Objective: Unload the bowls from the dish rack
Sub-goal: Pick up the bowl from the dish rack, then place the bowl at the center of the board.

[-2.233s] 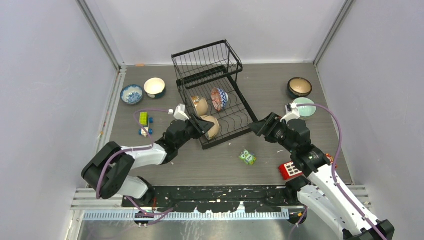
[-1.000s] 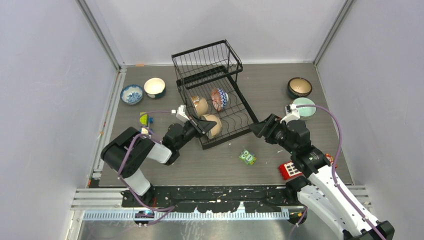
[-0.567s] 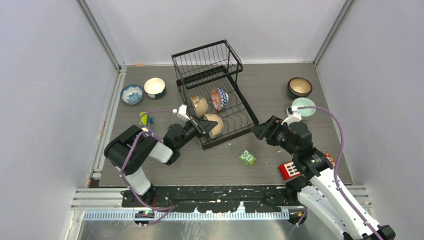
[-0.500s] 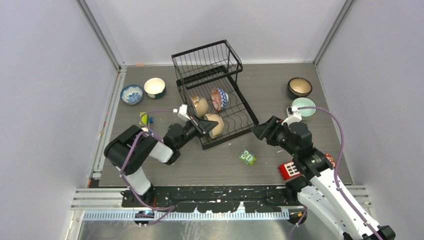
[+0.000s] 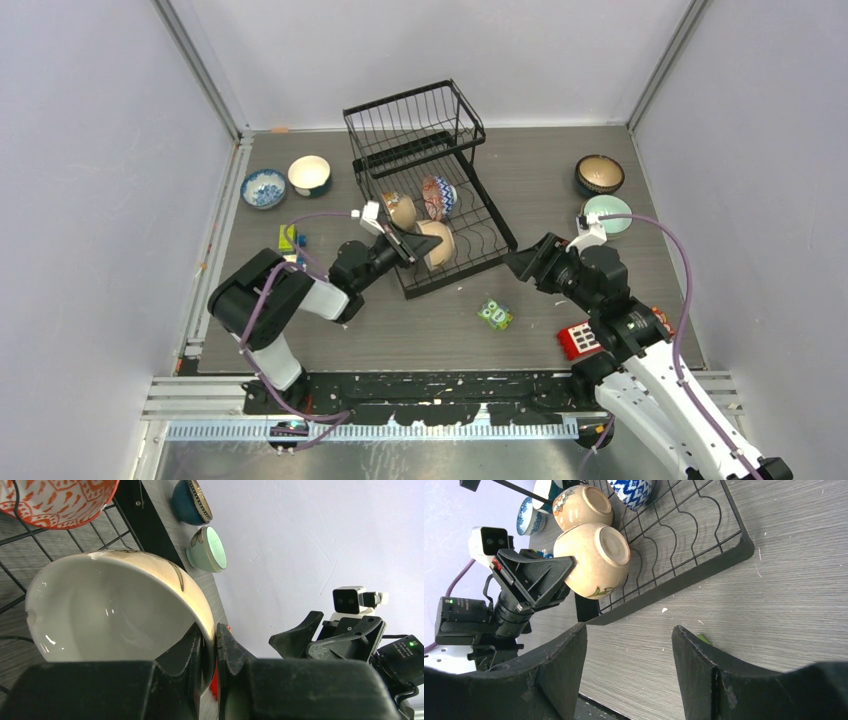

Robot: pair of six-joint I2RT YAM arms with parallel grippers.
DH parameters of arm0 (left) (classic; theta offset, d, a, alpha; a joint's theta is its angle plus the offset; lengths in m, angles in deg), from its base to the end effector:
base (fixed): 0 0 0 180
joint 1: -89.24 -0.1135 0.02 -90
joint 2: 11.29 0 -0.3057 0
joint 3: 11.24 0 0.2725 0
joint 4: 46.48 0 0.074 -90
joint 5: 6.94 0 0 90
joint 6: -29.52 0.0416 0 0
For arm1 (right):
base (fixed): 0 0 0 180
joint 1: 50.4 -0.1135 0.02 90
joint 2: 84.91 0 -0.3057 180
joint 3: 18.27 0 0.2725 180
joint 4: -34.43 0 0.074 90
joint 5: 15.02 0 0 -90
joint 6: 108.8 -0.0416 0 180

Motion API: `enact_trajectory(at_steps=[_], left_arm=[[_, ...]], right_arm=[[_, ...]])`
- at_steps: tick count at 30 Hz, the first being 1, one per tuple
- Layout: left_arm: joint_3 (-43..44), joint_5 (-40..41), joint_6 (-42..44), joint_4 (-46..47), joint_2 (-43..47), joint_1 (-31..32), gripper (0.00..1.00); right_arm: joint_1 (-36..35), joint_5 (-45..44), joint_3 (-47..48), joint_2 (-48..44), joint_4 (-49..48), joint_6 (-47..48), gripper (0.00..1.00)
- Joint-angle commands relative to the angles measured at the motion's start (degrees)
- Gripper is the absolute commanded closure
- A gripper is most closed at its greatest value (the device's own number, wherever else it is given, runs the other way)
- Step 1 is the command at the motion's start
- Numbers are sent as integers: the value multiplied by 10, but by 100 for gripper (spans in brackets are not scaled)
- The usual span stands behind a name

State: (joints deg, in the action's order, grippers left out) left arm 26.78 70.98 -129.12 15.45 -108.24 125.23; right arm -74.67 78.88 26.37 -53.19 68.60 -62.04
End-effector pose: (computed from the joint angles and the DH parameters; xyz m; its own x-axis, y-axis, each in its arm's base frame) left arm 0.2474 -0.1905 0.1895 -0.6772 -0.6337 -0.3739 0.3103 0.2148 -0.9260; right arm 0.1203 0.0573 0.2933 -0.5612 0.4967 -0.6621 -0.1145 0.7456 0.6564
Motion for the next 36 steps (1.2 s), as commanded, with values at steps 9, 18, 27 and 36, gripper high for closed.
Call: enact_trajectory(at_steps=[9,18,27,36], left_arm=[[56,-57,38,-74,140,-1,100],[173,-82,263,-579,361,11,100],[331,-74,589,-977,469,86,100],[419,112,895,-1175,437,329,100]], right_arm=[[1,-26,117,-17,36,22,32],[0,11,260,-6,99,68,32],[-16,111,447,95,250,124,32],[-101,98,570,270,392,176,30]])
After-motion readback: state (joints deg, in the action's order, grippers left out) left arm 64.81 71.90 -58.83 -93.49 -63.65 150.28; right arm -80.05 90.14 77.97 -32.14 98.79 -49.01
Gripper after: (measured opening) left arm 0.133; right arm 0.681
